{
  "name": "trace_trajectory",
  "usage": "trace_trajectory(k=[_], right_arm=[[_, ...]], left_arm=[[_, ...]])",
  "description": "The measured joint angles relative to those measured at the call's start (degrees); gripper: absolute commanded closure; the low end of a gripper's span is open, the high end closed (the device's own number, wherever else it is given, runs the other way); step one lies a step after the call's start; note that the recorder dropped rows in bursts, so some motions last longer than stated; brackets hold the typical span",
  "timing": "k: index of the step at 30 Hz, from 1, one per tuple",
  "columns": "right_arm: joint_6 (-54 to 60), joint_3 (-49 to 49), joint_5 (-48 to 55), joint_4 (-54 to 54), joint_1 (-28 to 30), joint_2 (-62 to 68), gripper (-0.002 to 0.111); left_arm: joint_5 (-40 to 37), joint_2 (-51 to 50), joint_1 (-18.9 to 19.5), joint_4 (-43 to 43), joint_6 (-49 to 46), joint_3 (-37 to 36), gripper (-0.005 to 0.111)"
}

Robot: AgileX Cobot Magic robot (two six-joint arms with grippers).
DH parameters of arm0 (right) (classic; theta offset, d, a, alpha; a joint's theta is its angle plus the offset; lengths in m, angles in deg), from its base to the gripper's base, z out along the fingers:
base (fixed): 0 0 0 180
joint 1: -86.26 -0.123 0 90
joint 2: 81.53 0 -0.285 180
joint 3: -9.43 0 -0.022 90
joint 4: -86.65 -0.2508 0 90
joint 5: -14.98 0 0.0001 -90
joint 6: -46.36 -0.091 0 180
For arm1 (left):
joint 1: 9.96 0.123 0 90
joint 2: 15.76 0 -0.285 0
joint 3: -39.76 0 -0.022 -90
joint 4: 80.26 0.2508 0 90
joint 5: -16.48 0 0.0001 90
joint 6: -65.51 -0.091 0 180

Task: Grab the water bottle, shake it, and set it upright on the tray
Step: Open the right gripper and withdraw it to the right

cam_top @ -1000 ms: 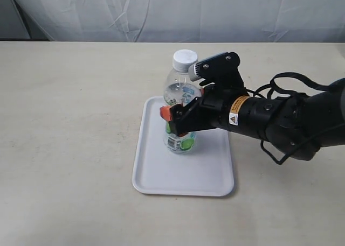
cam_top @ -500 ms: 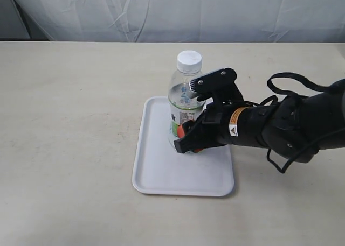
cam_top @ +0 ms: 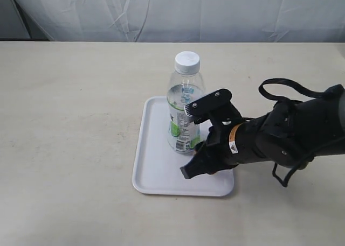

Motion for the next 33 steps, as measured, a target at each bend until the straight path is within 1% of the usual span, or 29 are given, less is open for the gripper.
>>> trace_trajectory(k=[1, 3, 7, 10, 14, 15, 19, 21, 23, 26, 28, 31, 33], right_arm=[[0.00, 0.00, 1.20, 0.00, 0.00, -0.28, 0.109], [0.00, 0.00, 6.73, 0.00, 0.00, -2.17, 0.108], [0.00, -1.19, 10.80, -0.21, 0.00, -8.55, 0.108], [0.00, -3.78, 16.30, -4.17, 0.00, -19.01, 0.108], [-0.22, -6.28, 22.79, -5.81, 0.00, -29.93, 0.108], [-0.22, -6.87, 26.34, -6.65, 0.00, -34.99, 0.108], [-0.22, -6.99, 33.09, -11.58, 0.00, -45.57, 0.108], [-0.22, -6.99, 39.55, -16.45, 0.00, -52.66, 0.108], [-0.22, -6.99, 40.88, -17.84, 0.00, -57.10, 0.108], [-0.22, -6.99, 40.99, -16.99, 0.00, -60.48, 0.108], [-0.11, -7.54, 37.77, -14.48, 0.00, -61.60, 0.108], [-0.11, -10.58, 28.25, -9.98, 1.30, -64.04, 0.108], [-0.11, -14.19, 20.41, -9.18, 4.40, -67.45, 0.108]], left_arm=[[0.00, 0.00, 0.00, 0.00, 0.00, 0.00, 0.106], [0.00, 0.00, 0.00, 0.00, 0.00, 0.00, 0.106], [0.00, 0.00, 0.00, 0.00, 0.00, 0.00, 0.106], [0.00, 0.00, 0.00, 0.00, -0.10, 0.00, 0.106], [0.00, 0.00, 0.00, 0.00, -0.10, 0.00, 0.106], [0.00, 0.00, 0.00, 0.00, -0.10, 0.00, 0.106], [0.00, 0.00, 0.00, 0.00, -0.10, 0.00, 0.106], [0.00, 0.00, 0.00, 0.00, -0.10, 0.00, 0.106], [0.00, 0.00, 0.00, 0.00, -0.10, 0.00, 0.106], [0.00, 0.00, 0.00, 0.00, -0.10, 0.00, 0.106], [0.00, 0.00, 0.00, 0.00, -0.10, 0.00, 0.106], [0.00, 0.00, 0.00, 0.11, -0.10, 0.00, 0.106], [0.00, 0.00, 0.00, 0.11, -0.10, 0.00, 0.106]])
